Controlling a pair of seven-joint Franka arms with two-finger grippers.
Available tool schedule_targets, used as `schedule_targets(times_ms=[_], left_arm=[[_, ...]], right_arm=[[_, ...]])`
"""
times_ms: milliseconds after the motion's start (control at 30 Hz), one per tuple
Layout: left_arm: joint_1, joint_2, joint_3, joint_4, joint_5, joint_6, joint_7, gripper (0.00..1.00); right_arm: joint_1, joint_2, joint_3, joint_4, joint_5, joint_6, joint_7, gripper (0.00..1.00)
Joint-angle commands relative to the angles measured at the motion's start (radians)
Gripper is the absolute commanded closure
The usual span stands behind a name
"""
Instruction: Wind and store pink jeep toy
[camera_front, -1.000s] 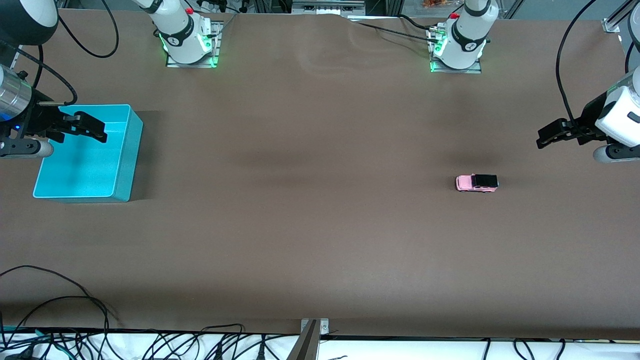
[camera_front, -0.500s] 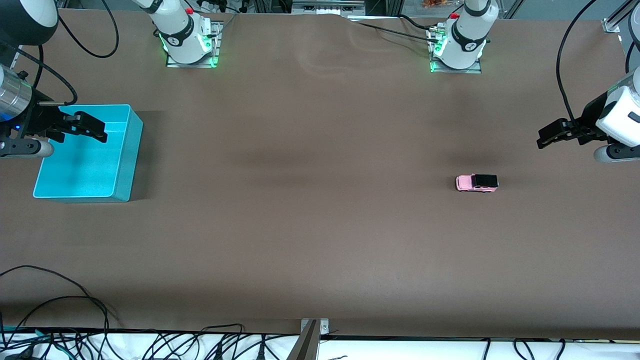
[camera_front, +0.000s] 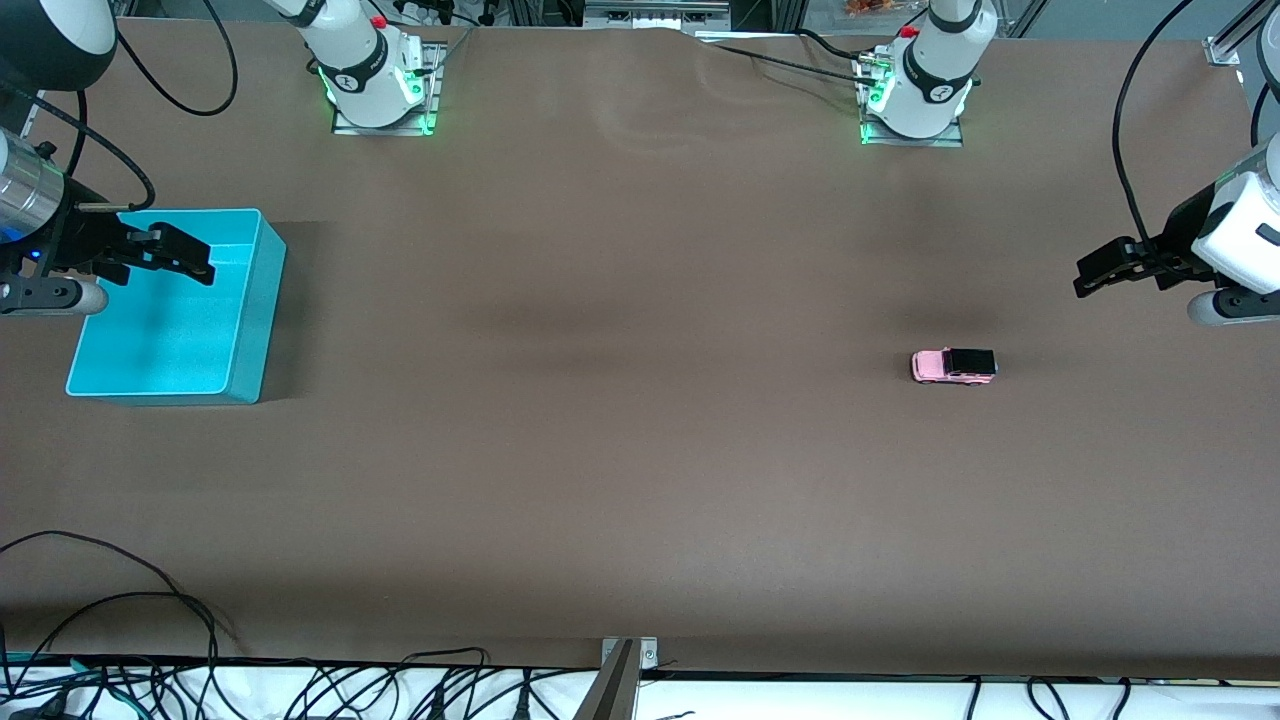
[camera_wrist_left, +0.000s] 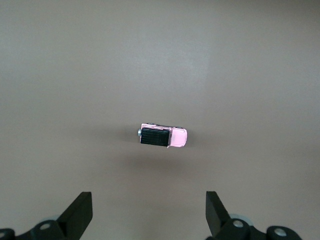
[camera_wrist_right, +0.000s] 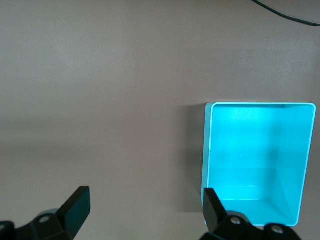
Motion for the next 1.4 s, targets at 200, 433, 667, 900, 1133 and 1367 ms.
schedule_targets(times_ms=[200,433,667,900,1133,1367], left_arm=[[0.001,-0.003,-0.003,0.011,0.007,-0.002,0.000,0.00],[0.001,-0.003,-0.003,0.011,0.007,-0.002,0.000,0.00],[0.001,-0.002,-0.003,0.011,0.007,-0.002,0.000,0.00],[-0.001,0.001,-0.003,0.009,0.007,-0.002,0.000,0.00],[-0.001,0.004,-0.003,0.011,0.007,-0.001,0.000,0.00],[-0.007,0.004,-0.004,0.015,0.008,-0.002,0.001,0.00]], right_arm=[[0.006,0.011,-0.003,0.029,-0.015,-0.024,0.002,0.00],[0.006,0.011,-0.003,0.029,-0.015,-0.025,0.002,0.00],[0.006,0.011,-0.003,0.029,-0.015,-0.027,0.002,0.00],[0.007,0.011,-0.003,0.028,-0.017,-0.028,0.002,0.00],[0.006,0.011,-0.003,0.029,-0.015,-0.036,0.004,0.00],[0.003,0.010,-0.006,0.031,-0.014,-0.034,0.002,0.00]])
